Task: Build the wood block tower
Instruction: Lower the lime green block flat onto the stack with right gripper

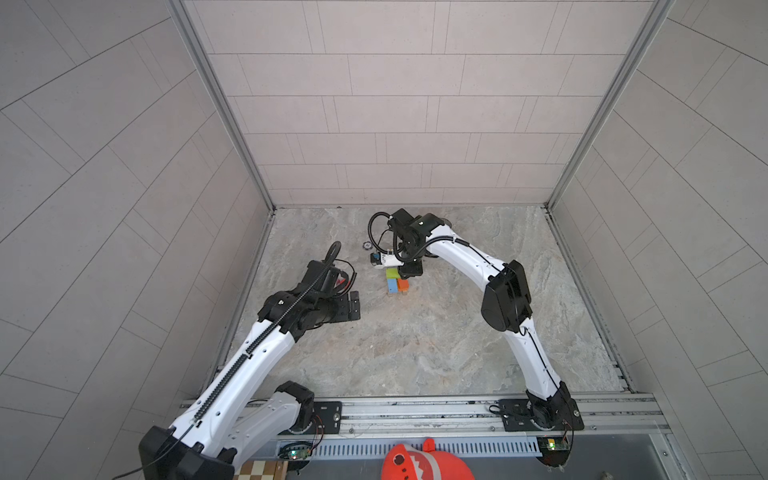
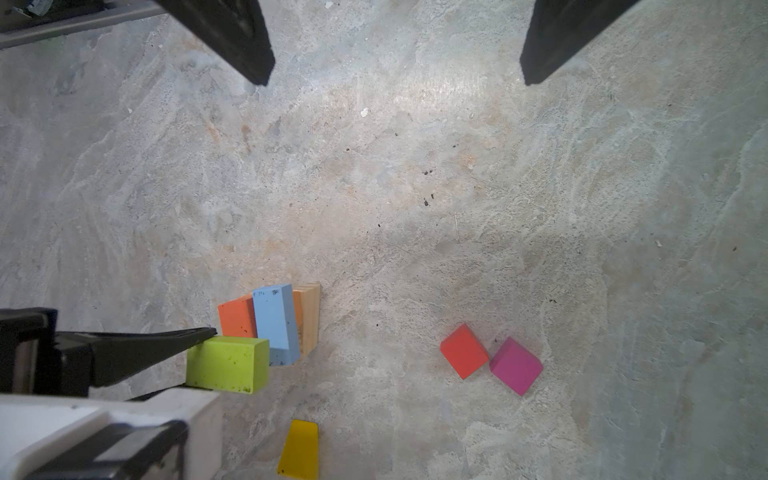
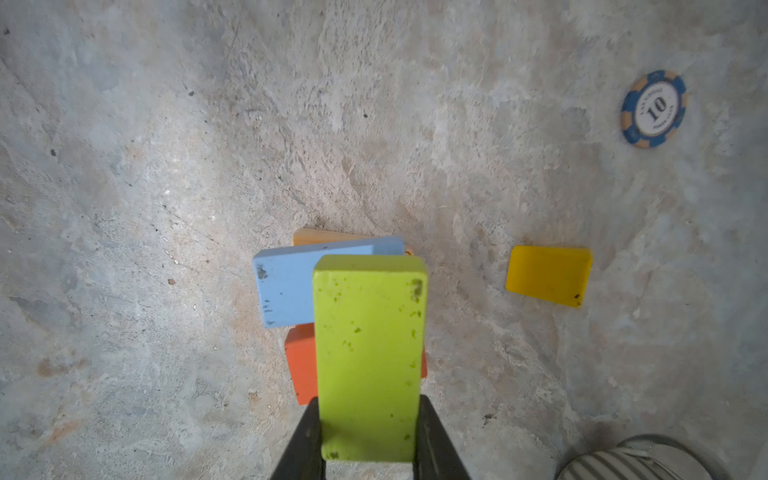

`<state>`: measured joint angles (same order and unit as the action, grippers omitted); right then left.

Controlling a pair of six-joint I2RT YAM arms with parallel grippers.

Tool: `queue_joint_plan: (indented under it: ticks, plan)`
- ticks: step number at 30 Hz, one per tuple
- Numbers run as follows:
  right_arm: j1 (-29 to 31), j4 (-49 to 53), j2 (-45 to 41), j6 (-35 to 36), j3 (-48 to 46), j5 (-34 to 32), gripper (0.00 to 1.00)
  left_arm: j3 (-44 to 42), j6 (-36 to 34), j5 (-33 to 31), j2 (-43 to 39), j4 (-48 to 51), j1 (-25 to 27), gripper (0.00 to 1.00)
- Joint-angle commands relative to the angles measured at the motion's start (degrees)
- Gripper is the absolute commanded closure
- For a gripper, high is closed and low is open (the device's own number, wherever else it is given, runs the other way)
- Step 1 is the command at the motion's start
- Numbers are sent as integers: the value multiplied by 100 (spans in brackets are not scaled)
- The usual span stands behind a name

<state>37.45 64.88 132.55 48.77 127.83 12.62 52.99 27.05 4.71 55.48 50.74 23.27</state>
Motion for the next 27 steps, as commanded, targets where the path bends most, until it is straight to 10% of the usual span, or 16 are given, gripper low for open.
queue_joint_plan:
  ticks: [1,27]
  plan:
    - [54,146,141,-52,76,-71,89,-63,12,-58,-91,-62,-15,0]
    - [96,377,262,-140,119,-16,75,-85,11,-36,-85,-82,-15,0]
